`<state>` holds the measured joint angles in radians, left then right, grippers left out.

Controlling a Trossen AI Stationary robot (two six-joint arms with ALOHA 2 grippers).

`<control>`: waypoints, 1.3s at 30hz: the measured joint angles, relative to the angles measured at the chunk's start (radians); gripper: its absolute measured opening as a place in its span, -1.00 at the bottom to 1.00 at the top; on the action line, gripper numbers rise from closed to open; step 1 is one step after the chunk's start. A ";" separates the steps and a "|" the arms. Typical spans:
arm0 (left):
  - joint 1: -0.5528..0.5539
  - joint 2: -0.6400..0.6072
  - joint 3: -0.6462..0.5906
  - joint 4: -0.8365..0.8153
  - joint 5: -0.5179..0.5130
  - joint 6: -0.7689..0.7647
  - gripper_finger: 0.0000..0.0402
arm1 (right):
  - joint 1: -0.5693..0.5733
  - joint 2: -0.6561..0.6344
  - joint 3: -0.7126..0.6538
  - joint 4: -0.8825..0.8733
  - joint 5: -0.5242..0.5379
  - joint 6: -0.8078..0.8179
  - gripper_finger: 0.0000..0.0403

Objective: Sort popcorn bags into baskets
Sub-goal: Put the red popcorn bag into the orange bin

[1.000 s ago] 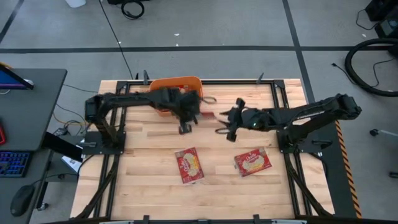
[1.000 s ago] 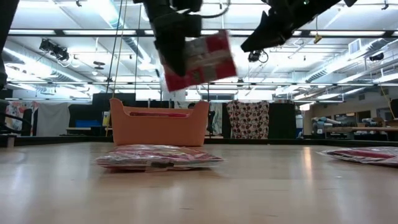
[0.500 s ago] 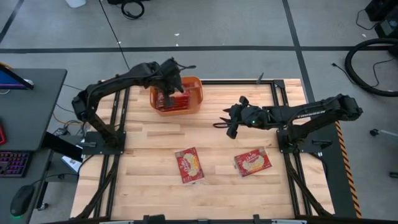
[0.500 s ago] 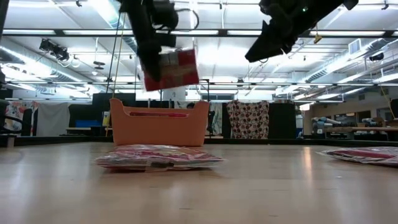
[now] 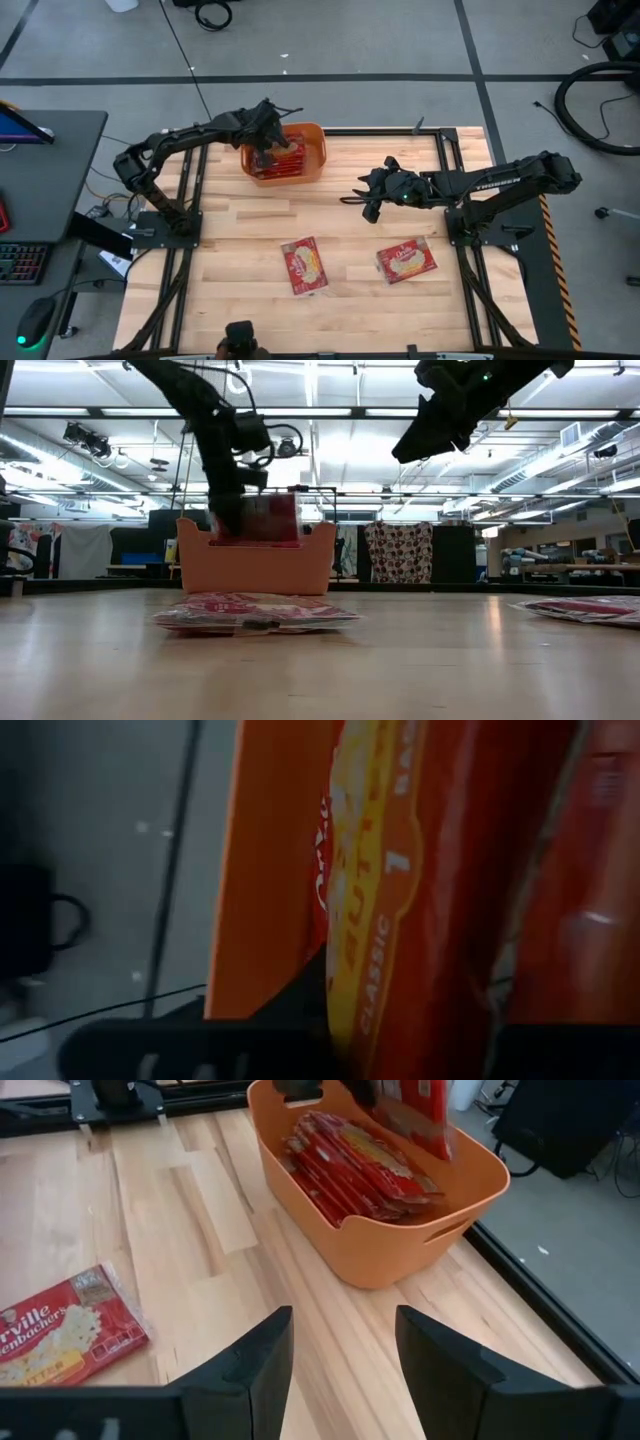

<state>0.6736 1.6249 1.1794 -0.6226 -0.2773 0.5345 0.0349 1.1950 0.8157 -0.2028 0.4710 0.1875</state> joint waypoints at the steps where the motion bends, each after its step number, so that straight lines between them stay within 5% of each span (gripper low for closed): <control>1: 0.002 0.000 -0.021 0.039 -0.016 0.003 -0.73 | 0.000 0.000 0.000 -0.001 0.000 0.000 -0.10; 7: -0.023 -0.001 -0.040 0.062 -0.044 -0.003 -0.22 | 0.000 0.000 0.000 -0.012 0.000 -0.003 -0.10; 13: -0.114 -0.043 0.055 -0.150 -0.012 -0.047 0.15 | 0.000 0.000 0.000 -0.048 -0.031 0.019 -0.10; 23: -0.424 -0.099 0.071 -0.188 0.213 -0.162 0.10 | 0.004 0.000 0.000 -0.088 -0.130 0.021 -0.10; 32: -0.684 -0.039 0.071 -0.187 0.196 -0.239 0.09 | 0.010 0.001 0.000 -0.101 -0.204 0.020 -0.10; 39: -0.891 0.033 0.071 -0.175 0.045 -0.252 0.09 | 0.048 0.001 0.000 -0.083 -0.205 0.020 -0.10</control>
<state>-0.2172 1.6578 1.2499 -0.7979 -0.2318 0.2824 0.0826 1.1961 0.8158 -0.2859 0.2664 0.2077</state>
